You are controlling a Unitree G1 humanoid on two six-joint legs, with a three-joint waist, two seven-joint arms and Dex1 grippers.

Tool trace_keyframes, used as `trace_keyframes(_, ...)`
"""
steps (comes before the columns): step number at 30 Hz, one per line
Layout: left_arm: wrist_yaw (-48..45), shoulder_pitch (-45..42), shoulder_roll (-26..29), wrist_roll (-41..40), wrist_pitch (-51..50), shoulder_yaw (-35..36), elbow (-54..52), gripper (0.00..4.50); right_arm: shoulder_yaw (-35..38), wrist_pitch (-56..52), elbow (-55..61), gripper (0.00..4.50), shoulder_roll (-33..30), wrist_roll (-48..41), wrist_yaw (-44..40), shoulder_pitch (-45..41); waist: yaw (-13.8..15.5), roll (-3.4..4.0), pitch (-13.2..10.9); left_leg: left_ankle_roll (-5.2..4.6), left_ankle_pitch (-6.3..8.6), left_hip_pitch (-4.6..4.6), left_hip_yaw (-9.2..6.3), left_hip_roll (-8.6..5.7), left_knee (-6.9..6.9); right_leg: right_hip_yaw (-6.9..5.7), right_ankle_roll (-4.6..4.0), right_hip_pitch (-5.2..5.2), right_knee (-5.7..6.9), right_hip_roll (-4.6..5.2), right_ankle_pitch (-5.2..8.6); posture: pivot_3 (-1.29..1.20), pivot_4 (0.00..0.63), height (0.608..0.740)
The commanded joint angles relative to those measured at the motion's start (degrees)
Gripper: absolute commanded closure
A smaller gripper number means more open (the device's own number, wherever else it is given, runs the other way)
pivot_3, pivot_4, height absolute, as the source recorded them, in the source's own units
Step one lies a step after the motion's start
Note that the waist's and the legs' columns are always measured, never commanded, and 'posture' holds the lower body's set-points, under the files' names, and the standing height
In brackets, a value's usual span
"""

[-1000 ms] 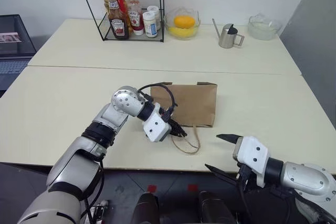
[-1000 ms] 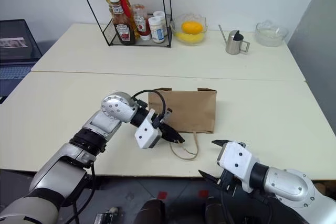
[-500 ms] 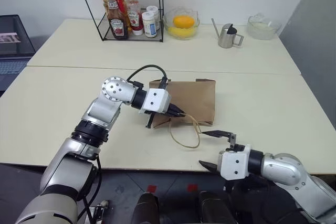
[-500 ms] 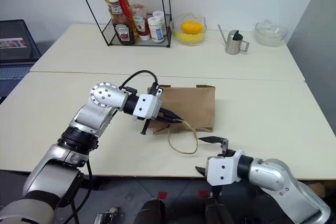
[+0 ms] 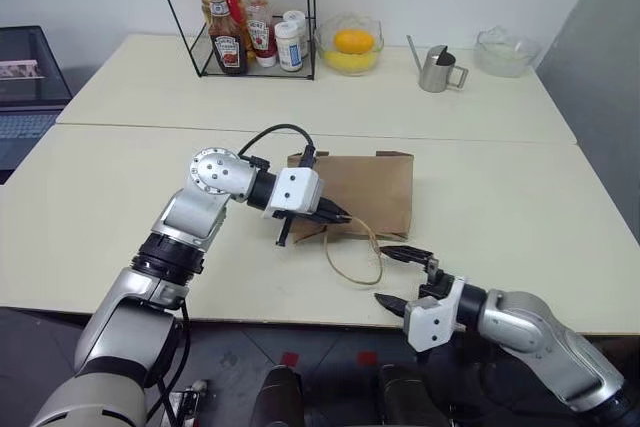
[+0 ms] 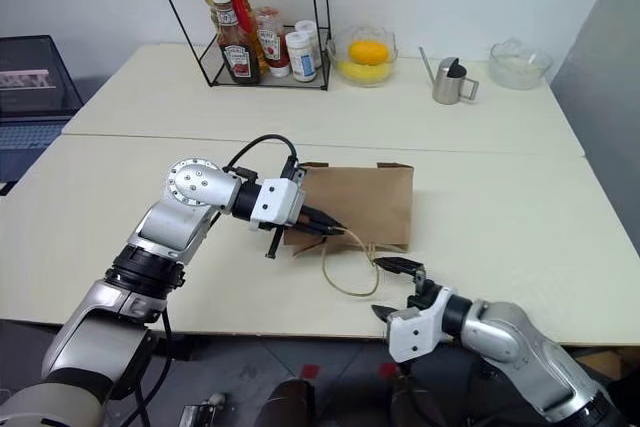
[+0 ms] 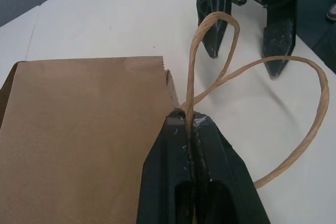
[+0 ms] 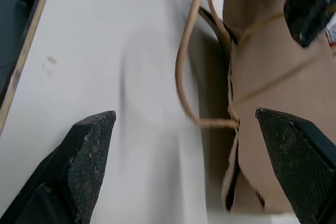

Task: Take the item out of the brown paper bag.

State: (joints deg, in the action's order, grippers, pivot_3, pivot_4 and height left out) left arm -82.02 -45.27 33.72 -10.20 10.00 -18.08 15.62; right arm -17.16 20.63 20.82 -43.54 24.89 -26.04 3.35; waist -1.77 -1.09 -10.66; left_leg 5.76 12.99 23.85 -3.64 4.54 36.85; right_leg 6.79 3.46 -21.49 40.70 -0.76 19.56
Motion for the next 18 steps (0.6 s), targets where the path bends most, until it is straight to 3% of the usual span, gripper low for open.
trace_keyframes(1,-0.1,-0.1,0.4,-0.3,0.9,1.7,-1.5,4.47,2.9,4.7,1.4,0.0,-0.1,2.6,3.7,1.9,0.0,0.0,0.0,0.0,0.0,-0.01,0.0,0.0,0.0,0.0,0.0,0.0,0.01,0.0,0.0,0.0,0.15,0.74)
trace_keyframes(12,-0.2,-0.5,0.0,-0.2,1.1,1.5,-0.7,4.47,1.6,19.1,-4.5,0.0,2.1,15.0,13.7,-0.6,-0.1,0.0,0.0,0.0,0.0,-0.03,0.0,0.0,-0.02,0.01,0.0,0.0,0.02,-0.01,0.0,0.0,0.15,0.74)
trace_keyframes(18,-0.2,-0.5,0.1,-0.1,1.4,1.6,-0.3,4.47,0.5,23.4,-7.0,0.0,2.7,16.5,15.4,-0.6,-0.1,0.0,0.0,0.0,0.0,-0.04,0.01,0.0,-0.02,0.02,0.0,0.0,0.03,-0.01,0.0,0.0,0.15,0.74)
